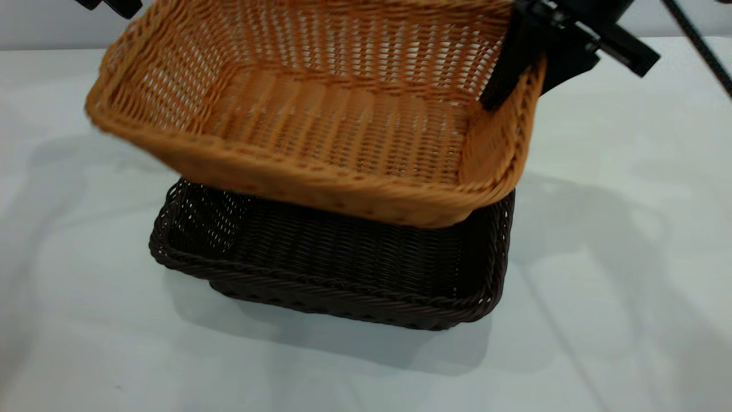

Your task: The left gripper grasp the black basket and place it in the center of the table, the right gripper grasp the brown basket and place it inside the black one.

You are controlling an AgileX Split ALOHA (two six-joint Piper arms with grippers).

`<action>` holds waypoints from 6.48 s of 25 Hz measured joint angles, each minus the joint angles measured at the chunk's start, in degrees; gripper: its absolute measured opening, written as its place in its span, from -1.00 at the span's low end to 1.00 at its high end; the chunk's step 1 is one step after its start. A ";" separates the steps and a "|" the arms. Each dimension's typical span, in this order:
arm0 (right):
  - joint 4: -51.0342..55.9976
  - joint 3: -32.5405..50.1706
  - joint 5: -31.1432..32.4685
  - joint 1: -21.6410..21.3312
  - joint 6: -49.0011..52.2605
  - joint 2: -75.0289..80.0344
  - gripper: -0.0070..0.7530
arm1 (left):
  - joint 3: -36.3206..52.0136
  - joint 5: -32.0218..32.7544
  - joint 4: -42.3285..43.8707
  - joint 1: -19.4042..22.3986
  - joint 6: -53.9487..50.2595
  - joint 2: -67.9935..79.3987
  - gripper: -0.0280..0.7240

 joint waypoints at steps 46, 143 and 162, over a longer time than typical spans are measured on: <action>-24.33 -7.09 -5.56 2.50 3.22 10.47 0.11 | 0.00 0.29 -0.84 -0.05 0.52 0.00 0.63; -33.88 48.17 6.52 2.50 4.32 -110.57 0.57 | 78.36 12.00 16.94 0.07 -38.72 -127.10 0.63; -33.88 48.17 6.46 2.50 4.32 -110.57 0.57 | 78.36 11.60 19.73 -2.52 -43.03 -130.07 0.63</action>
